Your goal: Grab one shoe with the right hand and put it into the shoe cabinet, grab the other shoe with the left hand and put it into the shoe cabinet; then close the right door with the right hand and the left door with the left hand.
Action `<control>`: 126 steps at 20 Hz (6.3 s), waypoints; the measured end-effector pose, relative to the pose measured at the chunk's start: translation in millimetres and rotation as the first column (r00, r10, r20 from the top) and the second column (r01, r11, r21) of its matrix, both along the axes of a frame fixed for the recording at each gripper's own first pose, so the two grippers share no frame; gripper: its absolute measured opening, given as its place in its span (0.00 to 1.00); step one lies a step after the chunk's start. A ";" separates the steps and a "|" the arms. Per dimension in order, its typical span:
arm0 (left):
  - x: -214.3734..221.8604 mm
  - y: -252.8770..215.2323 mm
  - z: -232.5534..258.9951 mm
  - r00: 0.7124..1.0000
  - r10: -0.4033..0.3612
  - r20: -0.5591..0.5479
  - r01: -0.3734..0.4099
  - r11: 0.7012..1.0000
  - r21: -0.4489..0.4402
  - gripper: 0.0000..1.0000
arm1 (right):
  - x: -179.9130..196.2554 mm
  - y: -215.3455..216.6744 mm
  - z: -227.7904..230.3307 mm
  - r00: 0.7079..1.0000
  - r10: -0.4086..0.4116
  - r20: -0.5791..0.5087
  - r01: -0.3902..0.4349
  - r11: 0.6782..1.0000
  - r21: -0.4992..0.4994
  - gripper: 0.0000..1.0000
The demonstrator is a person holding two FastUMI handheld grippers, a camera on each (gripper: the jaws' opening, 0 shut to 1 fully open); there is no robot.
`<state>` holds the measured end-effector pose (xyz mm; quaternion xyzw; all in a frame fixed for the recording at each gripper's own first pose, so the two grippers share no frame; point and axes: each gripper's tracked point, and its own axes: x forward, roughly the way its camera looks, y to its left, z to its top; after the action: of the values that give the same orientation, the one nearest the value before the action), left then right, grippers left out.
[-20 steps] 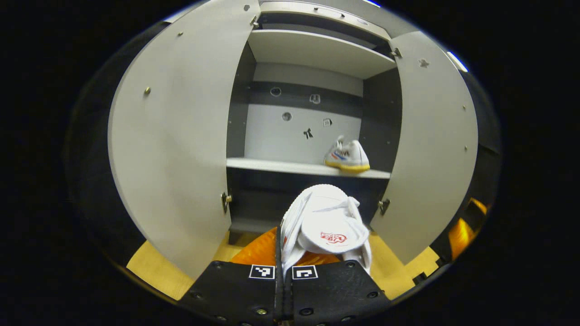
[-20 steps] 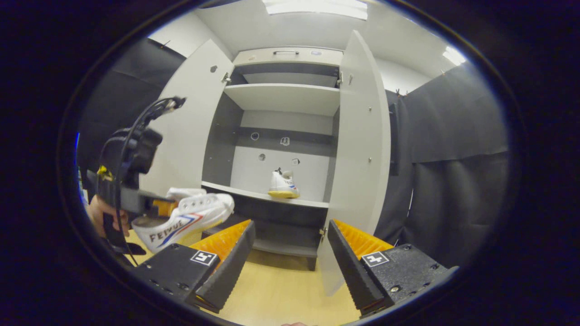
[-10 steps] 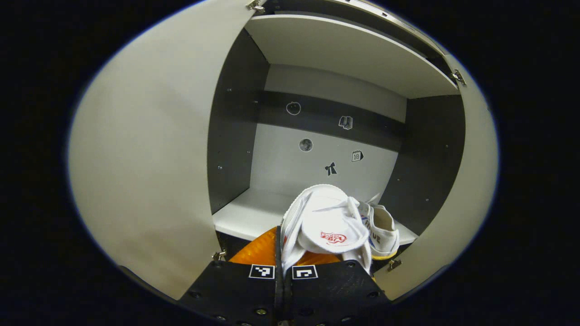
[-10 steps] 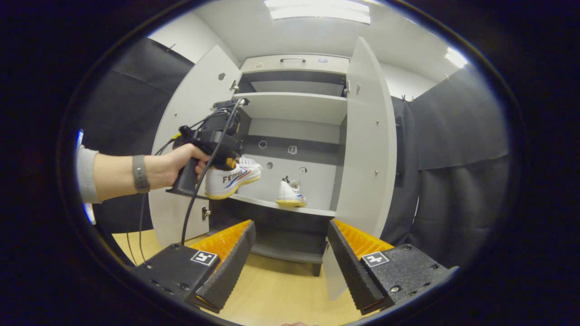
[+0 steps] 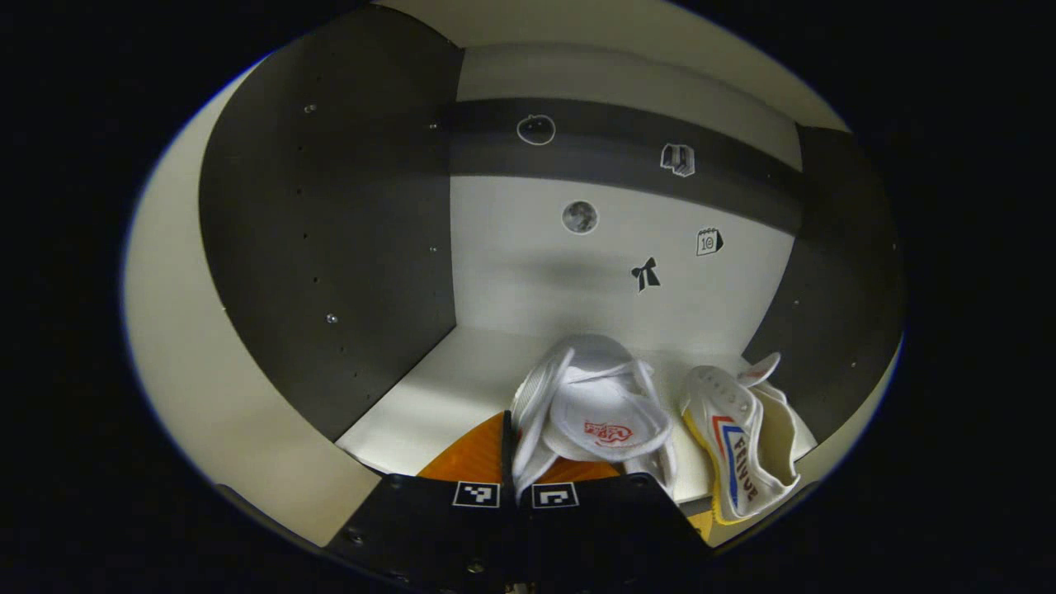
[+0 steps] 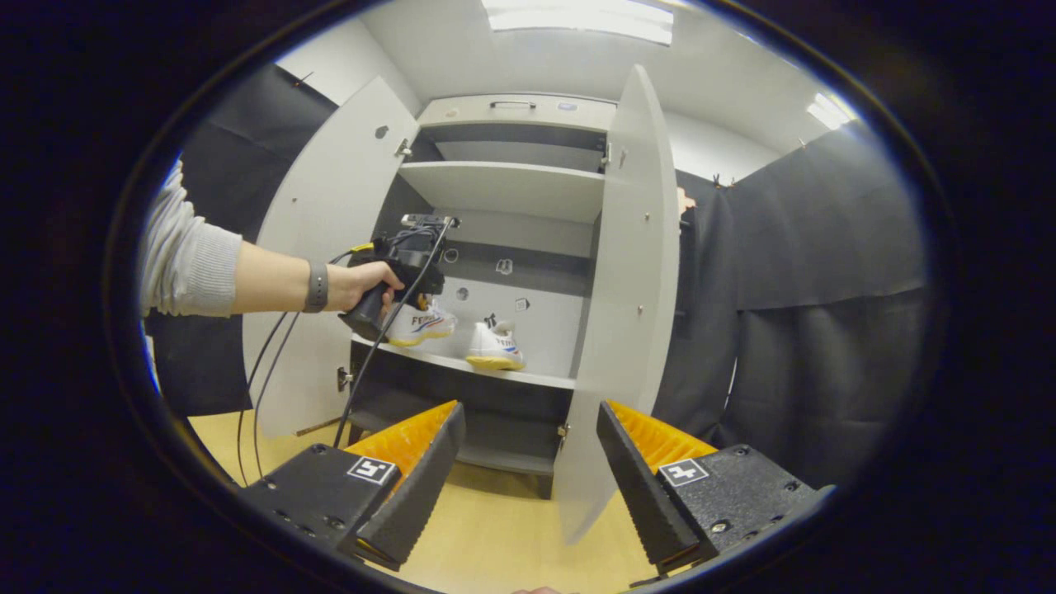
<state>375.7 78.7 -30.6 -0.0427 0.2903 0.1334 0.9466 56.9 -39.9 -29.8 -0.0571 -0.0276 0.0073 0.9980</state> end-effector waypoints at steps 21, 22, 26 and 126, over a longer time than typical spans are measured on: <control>-43.8 -20.3 38.5 0.989 -0.143 0.043 0.147 0.984 -0.099 0.44 | 13.3 13.0 8.9 0.999 0.034 0.037 -0.035 0.999 0.029 1.00; -54.5 -21.8 48.6 0.986 -0.149 0.077 0.156 0.983 -0.095 0.43 | 11.8 13.3 10.2 0.999 0.033 0.037 -0.034 0.999 0.034 1.00; -115.2 -42.3 94.9 0.935 -0.205 0.288 0.235 0.969 -0.072 0.41 | -2.3 6.8 26.9 0.998 0.029 0.064 -0.032 0.998 0.045 1.00; -284.2 212.2 118.4 0.867 0.072 0.494 -0.208 0.952 0.226 0.81 | -42.4 -29.2 78.3 0.998 0.054 -0.014 -0.050 0.979 0.196 0.97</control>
<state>91.6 290.9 87.8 0.0346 0.0217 0.2258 0.9733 14.5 -69.0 48.5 0.0419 -0.0201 0.0312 0.9984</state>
